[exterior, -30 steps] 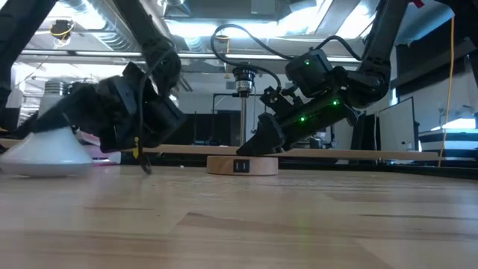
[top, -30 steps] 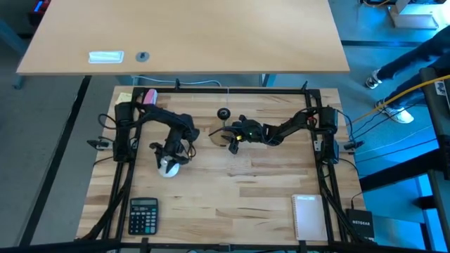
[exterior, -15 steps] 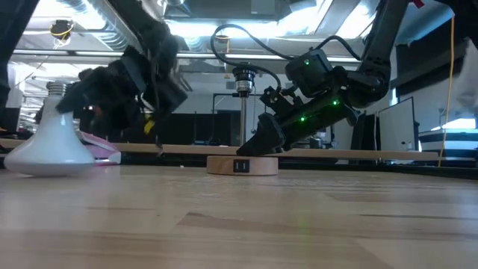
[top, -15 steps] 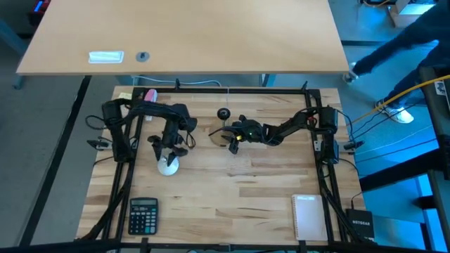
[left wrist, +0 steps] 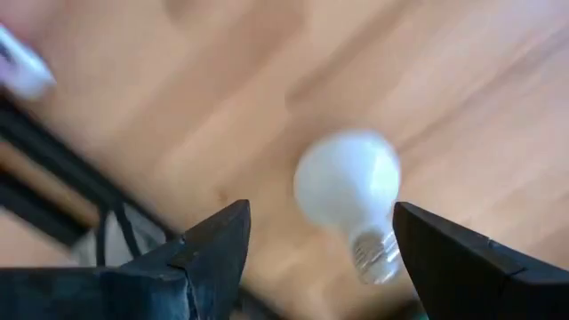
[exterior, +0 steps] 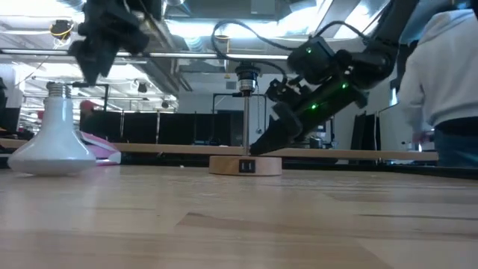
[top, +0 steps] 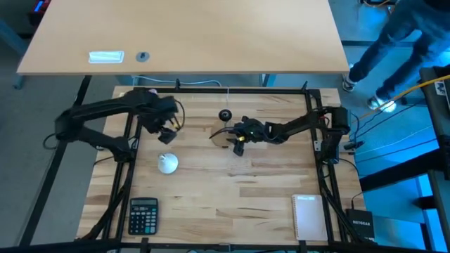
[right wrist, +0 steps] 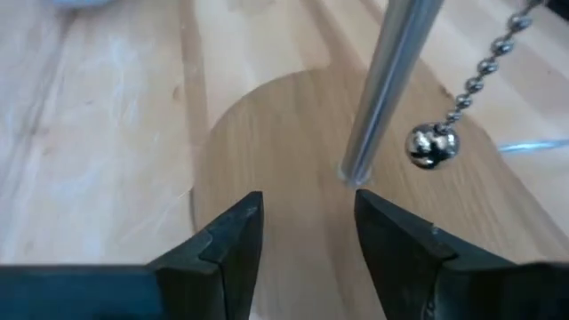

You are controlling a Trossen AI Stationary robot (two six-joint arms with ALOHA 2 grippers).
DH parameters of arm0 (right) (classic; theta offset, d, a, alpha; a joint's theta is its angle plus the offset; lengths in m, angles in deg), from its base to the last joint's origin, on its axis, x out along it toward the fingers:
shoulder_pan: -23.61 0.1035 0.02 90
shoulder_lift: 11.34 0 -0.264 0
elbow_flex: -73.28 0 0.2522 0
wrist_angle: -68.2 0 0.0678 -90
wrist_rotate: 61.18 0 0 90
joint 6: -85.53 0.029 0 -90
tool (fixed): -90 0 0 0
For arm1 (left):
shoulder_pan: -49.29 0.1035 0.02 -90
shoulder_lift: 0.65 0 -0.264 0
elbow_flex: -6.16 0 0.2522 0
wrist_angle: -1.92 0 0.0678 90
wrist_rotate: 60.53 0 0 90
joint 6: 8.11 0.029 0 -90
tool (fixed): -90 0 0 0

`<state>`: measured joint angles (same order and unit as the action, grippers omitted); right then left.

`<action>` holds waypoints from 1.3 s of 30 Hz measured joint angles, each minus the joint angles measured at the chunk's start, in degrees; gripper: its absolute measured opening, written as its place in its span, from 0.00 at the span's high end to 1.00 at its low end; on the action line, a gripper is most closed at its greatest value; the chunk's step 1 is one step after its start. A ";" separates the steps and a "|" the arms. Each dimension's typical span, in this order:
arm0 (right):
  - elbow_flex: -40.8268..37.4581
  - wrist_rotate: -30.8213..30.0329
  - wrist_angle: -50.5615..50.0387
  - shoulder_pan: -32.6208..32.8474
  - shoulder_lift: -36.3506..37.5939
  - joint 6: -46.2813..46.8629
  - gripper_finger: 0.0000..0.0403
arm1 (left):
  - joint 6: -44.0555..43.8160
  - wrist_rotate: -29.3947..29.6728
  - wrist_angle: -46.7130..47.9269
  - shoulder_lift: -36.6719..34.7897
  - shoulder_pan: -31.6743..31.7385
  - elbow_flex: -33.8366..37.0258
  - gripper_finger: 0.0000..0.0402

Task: Screw lightbulb
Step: Return to Home Position

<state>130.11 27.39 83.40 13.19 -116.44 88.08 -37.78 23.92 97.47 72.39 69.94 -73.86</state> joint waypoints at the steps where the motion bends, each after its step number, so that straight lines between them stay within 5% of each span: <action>1: 0.00 0.20 -1.36 0.00 0.78 -0.01 0.55 | 0.00 1.36 -1.53 -2.00 -0.21 0.00 0.34; 10: 0.02 -0.91 -17.80 -0.03 13.99 -1.39 0.41 | 2.25 9.94 -19.38 -14.21 -2.03 0.00 0.34; 16: 0.09 -5.02 -32.81 -0.07 27.15 -3.19 0.30 | 4.49 10.27 -25.30 -15.31 -2.20 0.01 0.34; 23: 0.51 -5.01 -44.57 -0.07 46.73 -2.71 0.31 | 10.78 10.25 -37.12 -15.15 -4.06 3.49 0.34; 30: 0.46 -5.98 -48.49 -0.04 62.54 3.18 0.44 | 19.76 10.29 -54.14 -16.24 -7.27 8.70 0.34; 39: -11.31 -6.54 -45.40 -0.04 76.60 6.20 0.88 | 25.33 10.65 -81.45 -24.80 -11.13 24.80 0.34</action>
<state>118.80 20.85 38.00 13.15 -39.84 94.27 -12.45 34.57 16.03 47.59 58.80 -49.06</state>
